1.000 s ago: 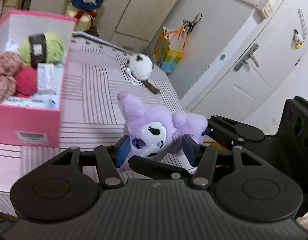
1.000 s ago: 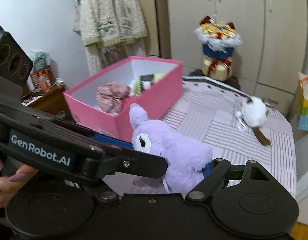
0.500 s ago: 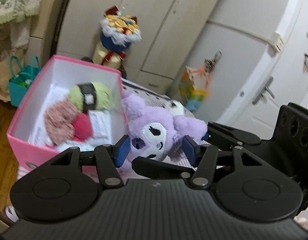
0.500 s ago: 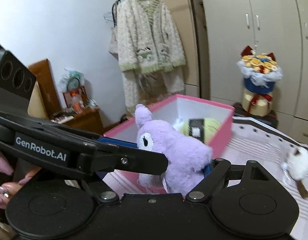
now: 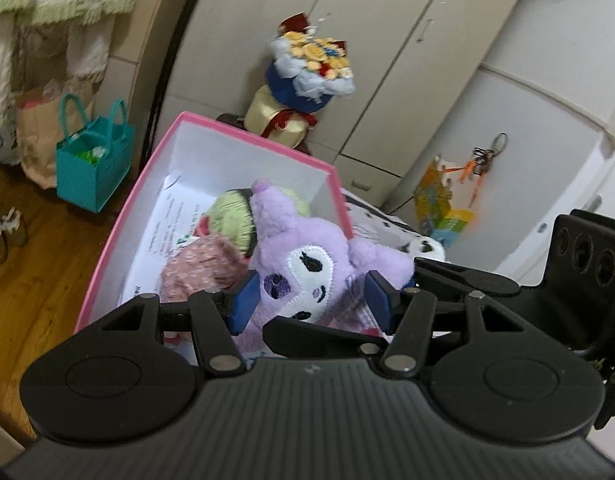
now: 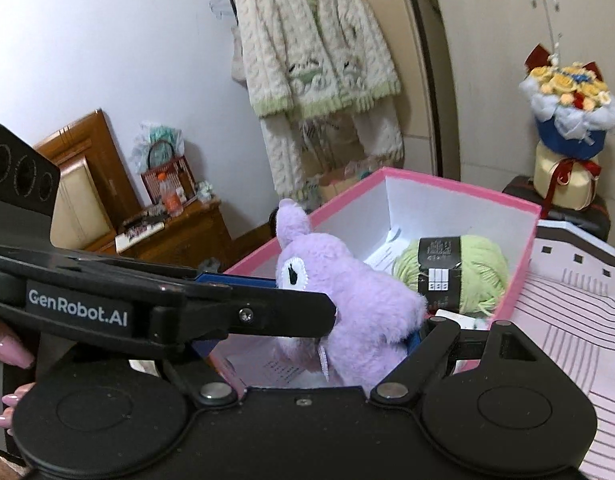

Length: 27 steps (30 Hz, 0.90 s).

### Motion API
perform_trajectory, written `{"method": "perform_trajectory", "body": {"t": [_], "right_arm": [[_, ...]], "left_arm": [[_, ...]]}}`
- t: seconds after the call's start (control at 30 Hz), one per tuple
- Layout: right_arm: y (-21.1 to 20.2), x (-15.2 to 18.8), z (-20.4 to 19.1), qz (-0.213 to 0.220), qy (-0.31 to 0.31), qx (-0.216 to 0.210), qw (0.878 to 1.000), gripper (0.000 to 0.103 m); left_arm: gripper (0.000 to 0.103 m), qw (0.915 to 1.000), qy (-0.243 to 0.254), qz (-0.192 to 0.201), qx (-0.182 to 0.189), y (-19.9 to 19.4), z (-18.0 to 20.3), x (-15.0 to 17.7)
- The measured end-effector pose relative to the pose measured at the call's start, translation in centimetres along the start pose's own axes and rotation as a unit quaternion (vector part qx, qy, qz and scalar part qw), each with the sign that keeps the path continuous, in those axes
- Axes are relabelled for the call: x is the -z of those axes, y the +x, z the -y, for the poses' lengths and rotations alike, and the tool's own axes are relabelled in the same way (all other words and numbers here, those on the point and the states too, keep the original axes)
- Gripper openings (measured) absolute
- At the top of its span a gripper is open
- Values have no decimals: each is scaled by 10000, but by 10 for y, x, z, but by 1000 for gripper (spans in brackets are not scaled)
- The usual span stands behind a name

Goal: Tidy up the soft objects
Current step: 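Lift the purple plush with both grippers and lower it into the pink box, then open both grippers and move them to the white cat plush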

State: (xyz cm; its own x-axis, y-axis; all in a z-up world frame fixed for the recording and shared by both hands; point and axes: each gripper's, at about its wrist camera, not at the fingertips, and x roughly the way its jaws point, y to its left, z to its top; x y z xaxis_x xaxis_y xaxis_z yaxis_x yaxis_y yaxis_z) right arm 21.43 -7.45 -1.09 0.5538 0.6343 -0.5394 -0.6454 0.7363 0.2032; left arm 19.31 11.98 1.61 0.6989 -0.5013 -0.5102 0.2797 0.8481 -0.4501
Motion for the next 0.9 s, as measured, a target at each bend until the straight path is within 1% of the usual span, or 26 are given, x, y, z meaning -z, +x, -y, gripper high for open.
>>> {"method": "perform_trajectory", "body": {"t": [0.1, 0.23, 0.3, 0.37, 0.4, 0.43, 0.57, 0.7, 0.9], "right_arm": [[16, -3, 2, -224, -27, 49, 9997, 87], [32, -11, 4, -436, -199, 285, 9984, 87], [34, -13, 3, -487, -383, 458, 9970, 87], [29, -13, 3, -421, -477, 669, 9957, 87], [24, -12, 2, -370, -518, 765, 9950, 87], [19, -10, 4, -309, -532, 804, 9949, 87], [-14, -2, 7, 1, -552, 825, 9951, 87], [-57, 10, 13, 370, -562, 933, 9934, 87], [-123, 31, 26, 804, -465, 1061, 9900, 87]], "left_arm": [[56, 9999, -64, -37, -123, 8, -8, 0], [56, 9994, -192, -55, -286, 20, -19, -3], [56, 9982, -172, 49, -565, 23, -21, -5], [56, 9956, -12, 227, -908, 22, -17, -5], [56, 9944, 62, 297, -1011, 20, -16, -4], [56, 9941, 101, 337, -1022, 17, -16, -4], [57, 9954, 132, 343, -882, 3, -14, -2], [58, 9951, 369, 389, -828, -13, 0, 4], [61, 9964, 718, 302, -338, -33, 34, 16]]}}
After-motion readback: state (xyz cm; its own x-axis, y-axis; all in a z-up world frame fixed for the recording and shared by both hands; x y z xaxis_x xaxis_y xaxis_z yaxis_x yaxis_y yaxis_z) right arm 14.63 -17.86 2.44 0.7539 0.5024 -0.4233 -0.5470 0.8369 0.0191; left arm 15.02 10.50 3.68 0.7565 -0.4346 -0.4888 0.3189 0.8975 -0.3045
